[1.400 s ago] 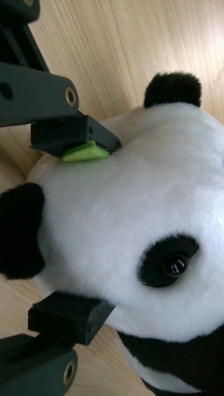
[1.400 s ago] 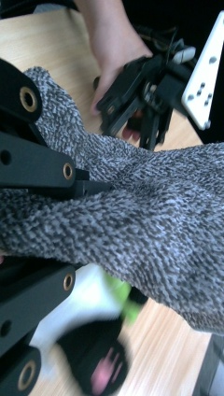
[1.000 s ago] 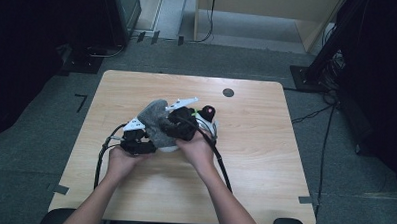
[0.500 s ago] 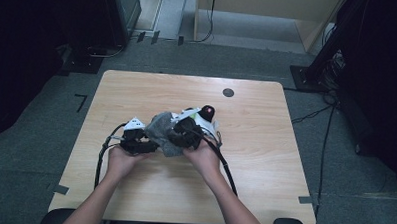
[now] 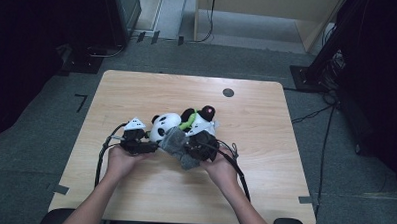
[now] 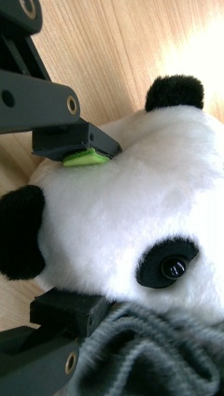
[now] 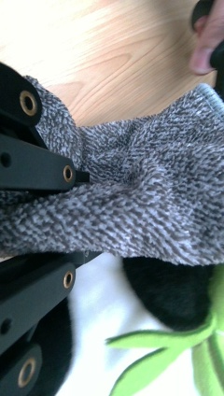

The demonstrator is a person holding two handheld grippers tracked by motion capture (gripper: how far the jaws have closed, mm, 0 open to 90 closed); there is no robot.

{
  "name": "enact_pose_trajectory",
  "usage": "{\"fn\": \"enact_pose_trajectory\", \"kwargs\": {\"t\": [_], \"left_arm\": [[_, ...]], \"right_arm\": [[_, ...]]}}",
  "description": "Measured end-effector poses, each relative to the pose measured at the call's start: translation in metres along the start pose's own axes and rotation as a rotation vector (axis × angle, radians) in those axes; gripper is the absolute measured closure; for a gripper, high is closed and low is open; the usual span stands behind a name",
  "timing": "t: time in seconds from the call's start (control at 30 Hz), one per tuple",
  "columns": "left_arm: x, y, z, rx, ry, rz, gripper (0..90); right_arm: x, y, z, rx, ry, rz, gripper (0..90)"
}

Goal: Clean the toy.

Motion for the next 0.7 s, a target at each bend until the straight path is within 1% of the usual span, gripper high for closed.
{"fn": "enact_pose_trajectory", "kwargs": {"t": [0.17, 0.3, 0.4, 0.57, 0.67, 0.7], "left_arm": [[0.0, 0.0, 0.0, 0.003, 0.001, 0.001, 38.4], [0.0, 0.0, 0.0, 0.012, -0.003, 0.003, 38.3], [0.0, 0.001, 0.0, 0.026, -0.006, 0.002, 38.4], [0.0, 0.001, -0.001, 0.023, -0.001, 0.005, 38.6], [0.0, 0.001, -0.001, 0.022, -0.001, 0.007, 38.8], [0.0, 0.001, -0.001, 0.021, -0.001, 0.007, 38.9]], "right_arm": [[0.006, -0.008, -0.003, 0.028, -0.047, -0.008, 79.8], [0.012, -0.014, -0.007, 0.027, -0.07, -0.005, 79.6], [0.018, -0.016, -0.012, 0.004, -0.079, -0.017, 79.7], [0.03, -0.025, -0.027, -0.073, -0.06, -0.036, 79.7], [0.035, -0.03, -0.033, -0.103, -0.051, -0.04, 79.7], [0.036, -0.03, -0.035, -0.106, -0.048, -0.044, 79.7]]}}
Point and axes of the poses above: each handheld gripper's, and its own axes: x roughly backward along the jaws, y roughly out of its top, z roughly to its left, the point moved 9 cm from there along -x, roughly forward along the jaws, and after that the axes turned 6 degrees about x, right-handed, at the moved point
